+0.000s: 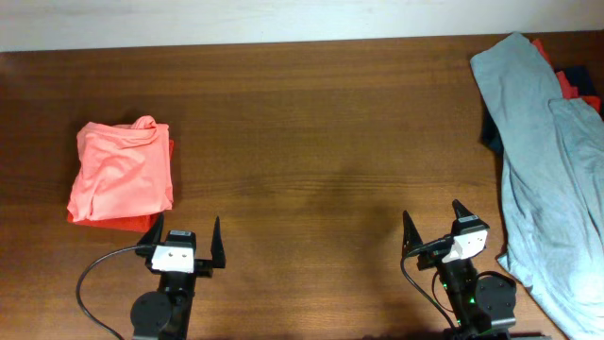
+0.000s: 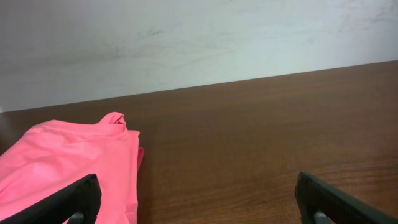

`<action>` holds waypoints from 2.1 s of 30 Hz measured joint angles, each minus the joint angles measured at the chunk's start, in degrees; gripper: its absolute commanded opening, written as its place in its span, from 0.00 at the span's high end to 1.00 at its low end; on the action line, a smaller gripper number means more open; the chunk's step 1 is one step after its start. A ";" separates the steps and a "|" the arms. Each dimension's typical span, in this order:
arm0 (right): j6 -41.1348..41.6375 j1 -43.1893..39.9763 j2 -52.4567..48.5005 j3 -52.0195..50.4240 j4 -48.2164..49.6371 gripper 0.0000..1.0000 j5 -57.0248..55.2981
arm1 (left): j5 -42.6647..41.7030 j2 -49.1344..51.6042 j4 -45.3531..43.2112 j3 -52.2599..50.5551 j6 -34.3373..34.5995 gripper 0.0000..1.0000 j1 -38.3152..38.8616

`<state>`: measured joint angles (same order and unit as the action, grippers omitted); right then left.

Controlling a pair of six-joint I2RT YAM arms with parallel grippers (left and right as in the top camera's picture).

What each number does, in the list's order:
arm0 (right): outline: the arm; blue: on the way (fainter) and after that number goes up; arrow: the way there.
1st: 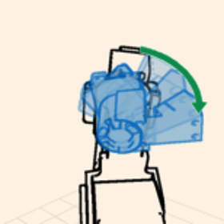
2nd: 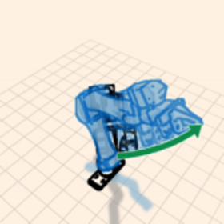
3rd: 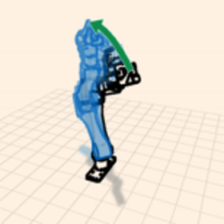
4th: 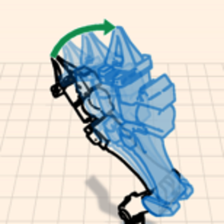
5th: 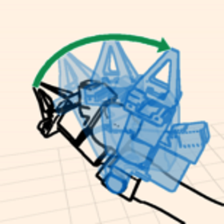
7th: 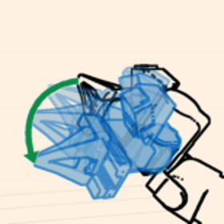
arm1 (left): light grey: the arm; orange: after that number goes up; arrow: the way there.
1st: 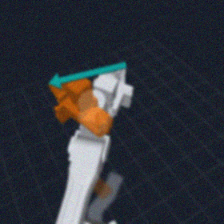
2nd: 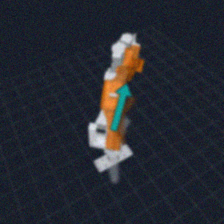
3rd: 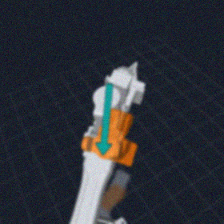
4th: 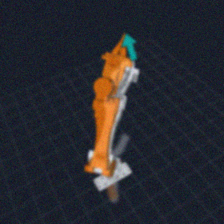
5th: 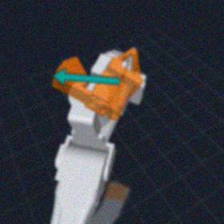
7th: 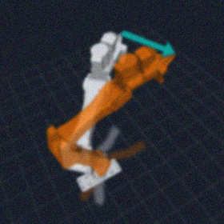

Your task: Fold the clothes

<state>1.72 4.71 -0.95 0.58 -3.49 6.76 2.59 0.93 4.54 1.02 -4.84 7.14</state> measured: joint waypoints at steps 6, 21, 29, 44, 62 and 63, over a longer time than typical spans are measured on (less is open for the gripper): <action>0.02 0.00 0.00 0.00 0.00 0.01 0.00 | 0.00 0.00 0.00 0.00 0.00 0.01 0.00; 0.00 0.00 0.00 0.00 0.55 0.01 1.07 | 0.00 0.00 0.02 0.00 0.00 0.01 0.00; 1.33 0.02 0.00 2.36 -5.55 0.01 -0.11 | -0.02 -0.04 5.14 1.86 0.00 0.01 0.00; 1.51 0.02 -16.52 25.53 -25.51 0.01 -10.38 | 0.02 14.51 15.72 18.91 1.70 0.01 0.00; 11.26 -4.85 -54.03 49.27 -44.70 0.01 -14.75 | -2.84 42.60 25.83 36.44 3.21 0.01 0.00; 12.92 -6.82 -55.65 49.27 -45.66 0.01 -15.34 | -3.23 42.69 25.99 36.44 3.21 0.01 0.00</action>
<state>14.63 -2.11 -56.60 49.84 -49.15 -8.58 -0.64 43.62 30.52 37.45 -1.63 7.14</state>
